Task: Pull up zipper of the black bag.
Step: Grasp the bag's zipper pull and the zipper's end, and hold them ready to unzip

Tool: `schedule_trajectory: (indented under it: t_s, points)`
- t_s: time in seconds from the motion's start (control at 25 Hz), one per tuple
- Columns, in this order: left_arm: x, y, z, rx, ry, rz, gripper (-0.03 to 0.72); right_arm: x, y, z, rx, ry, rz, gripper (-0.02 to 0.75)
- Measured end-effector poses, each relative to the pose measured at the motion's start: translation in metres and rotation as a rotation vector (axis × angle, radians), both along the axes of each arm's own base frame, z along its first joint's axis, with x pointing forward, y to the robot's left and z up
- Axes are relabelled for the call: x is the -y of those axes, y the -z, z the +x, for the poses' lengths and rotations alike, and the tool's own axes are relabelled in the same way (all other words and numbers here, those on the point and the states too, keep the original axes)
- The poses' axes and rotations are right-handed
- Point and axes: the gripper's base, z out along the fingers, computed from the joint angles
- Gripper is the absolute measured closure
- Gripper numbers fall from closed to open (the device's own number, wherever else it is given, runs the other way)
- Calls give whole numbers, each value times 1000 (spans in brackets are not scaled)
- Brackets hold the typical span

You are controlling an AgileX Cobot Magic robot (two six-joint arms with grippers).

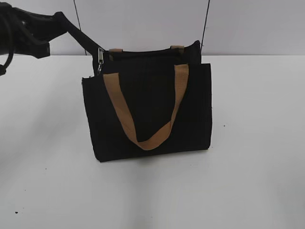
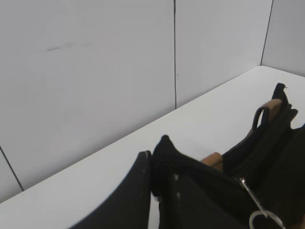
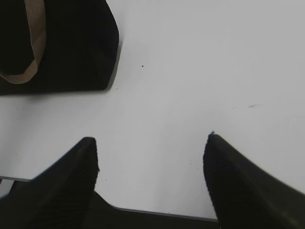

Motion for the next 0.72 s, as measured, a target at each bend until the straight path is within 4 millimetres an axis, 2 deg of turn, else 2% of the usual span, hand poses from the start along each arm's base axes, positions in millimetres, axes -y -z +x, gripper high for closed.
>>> schedule_trajectory:
  t_s: [0.16, 0.28, 0.56, 0.72]
  points:
    - [0, -4, -2, 8, -1, -7, 650, 0, -20, 19, -34, 13, 44, 250]
    - [0, -4, -2, -7, -8, -28, 650, 2, -34, 42, -10, 48, 97, 261]
    - [0, -4, -2, -12, -8, -38, 650, -3, -58, 105, -109, -47, 146, 266]
    - [-1, -5, -1, -14, -17, -52, 650, -7, -70, 148, -192, -96, 158, 266]
